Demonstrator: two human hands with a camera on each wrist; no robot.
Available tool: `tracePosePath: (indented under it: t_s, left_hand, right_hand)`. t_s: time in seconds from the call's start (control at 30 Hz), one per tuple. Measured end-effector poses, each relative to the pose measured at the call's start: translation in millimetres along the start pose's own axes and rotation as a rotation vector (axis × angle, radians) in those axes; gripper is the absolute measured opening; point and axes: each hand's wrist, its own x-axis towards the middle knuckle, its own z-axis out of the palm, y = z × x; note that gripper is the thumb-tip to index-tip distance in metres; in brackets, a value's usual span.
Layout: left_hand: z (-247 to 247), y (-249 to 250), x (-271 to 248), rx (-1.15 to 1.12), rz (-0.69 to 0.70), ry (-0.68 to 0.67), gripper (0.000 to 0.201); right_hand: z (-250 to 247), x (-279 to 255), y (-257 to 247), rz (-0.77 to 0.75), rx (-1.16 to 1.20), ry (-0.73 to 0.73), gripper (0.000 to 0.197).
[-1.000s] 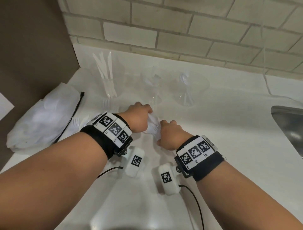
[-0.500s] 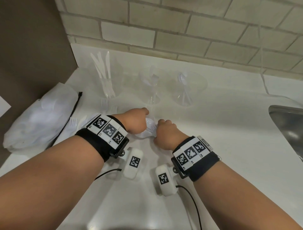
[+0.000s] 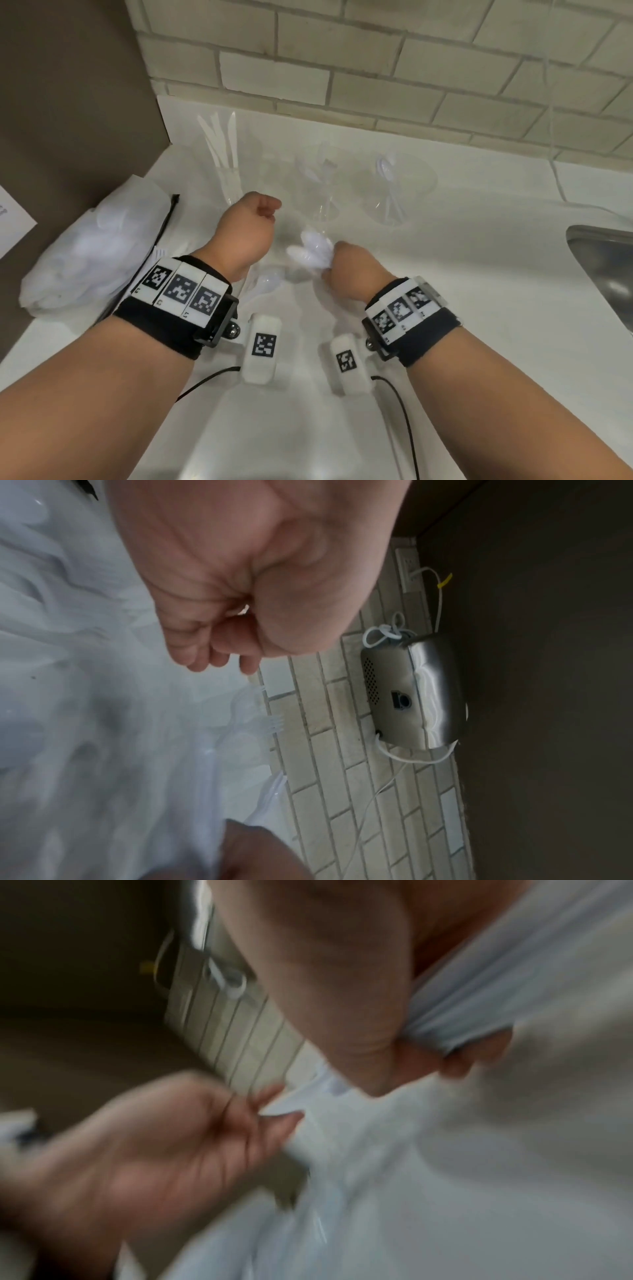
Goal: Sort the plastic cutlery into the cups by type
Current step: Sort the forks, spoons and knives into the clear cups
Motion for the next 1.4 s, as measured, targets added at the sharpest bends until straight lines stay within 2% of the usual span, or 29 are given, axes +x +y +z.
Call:
tracePosePath:
  t_s: [0.03, 0.1, 0.17, 0.2, 0.27, 0.33, 0.4, 0.53, 0.6, 0.67, 0.73, 0.87, 1.03, 1.13, 1.2, 1.27, 1.3, 1.37, 1.4]
  left_hand:
    - [-1, 4, -5, -0.118, -0.015, 0.030, 0.035]
    - [0, 13, -16, -0.406, -0.101, 0.018, 0.031]
    - [4, 19, -21, -0.652, -0.259, -0.040, 0.016]
    - [6, 20, -23, -0.688, -0.355, -0.093, 0.012]
    - [11, 16, -20, -0.648, -0.529, -0.279, 0.035]
    - [12, 11, -17, -0.679, -0.642, -0.431, 0.056]
    - [12, 8, -15, -0.826, -0.682, -0.462, 0.061]
    - [7, 13, -7, -1.117, -0.551, -0.355, 0.042]
    - [4, 14, -3, -1.109, -0.517, -0.329, 0.036]
    - [2, 12, -1, -1.022, -0.540, -0.314, 0.035]
    - [1, 13, -3, -0.961, -0.564, -0.312, 0.033]
    - [-1, 24, -7, -1.031, -0.511, -0.305, 0.033]
    - [-9, 29, -9, -1.037, -0.533, -0.262, 0.037]
    - [-13, 30, -6, -1.046, -0.499, -0.237, 0.038]
    - [-18, 29, -7, -0.943, -0.473, -0.271, 0.048]
    - [-26, 28, -7, -0.824, -0.357, -0.277, 0.066]
    - [-30, 30, -7, -0.747, -0.250, -0.269, 0.067]
    - [-37, 36, -10, -0.552, -0.050, -0.290, 0.063]
    - [-39, 40, -13, -0.470, 0.011, -0.320, 0.068]
  right_hand:
    - [-11, 1, 1, -0.007, 0.107, 0.021, 0.010]
    - [-35, -2, -4, -0.007, 0.572, 0.057, 0.008]
    - [-58, -6, -14, -0.045, 1.081, 0.051, 0.008]
    - [-67, -7, -21, -0.086, 1.240, 0.058, 0.011]
    - [-79, -6, -34, -0.175, 1.373, 0.099, 0.016]
    - [-82, -5, -49, -0.240, 1.403, 0.164, 0.017]
    - [-79, -1, -59, -0.298, 1.386, 0.215, 0.019]
    - [-61, 3, -67, -0.345, 1.310, 0.268, 0.027]
    - [-53, 5, -69, -0.332, 1.318, 0.262, 0.035]
    - [-49, 9, -72, -0.302, 1.323, 0.281, 0.044]
    - [-48, 12, -74, -0.305, 1.360, 0.302, 0.042]
    - [-47, 12, -78, -0.345, 1.306, 0.307, 0.034]
    - [-47, 17, -78, -0.356, 1.247, 0.320, 0.036]
    - [-44, 16, -83, -0.344, 1.278, 0.240, 0.029]
    - [-43, 16, -85, -0.286, 1.324, 0.194, 0.016]
    - [-47, 16, -84, -0.267, 1.333, 0.169, 0.013]
    - [-49, 15, -82, -0.290, 1.284, 0.156, 0.016]
    - [-49, 13, -80, -0.368, 1.085, 0.106, 0.020]
    - [-47, 11, -81, -0.407, 0.969, 0.062, 0.020]
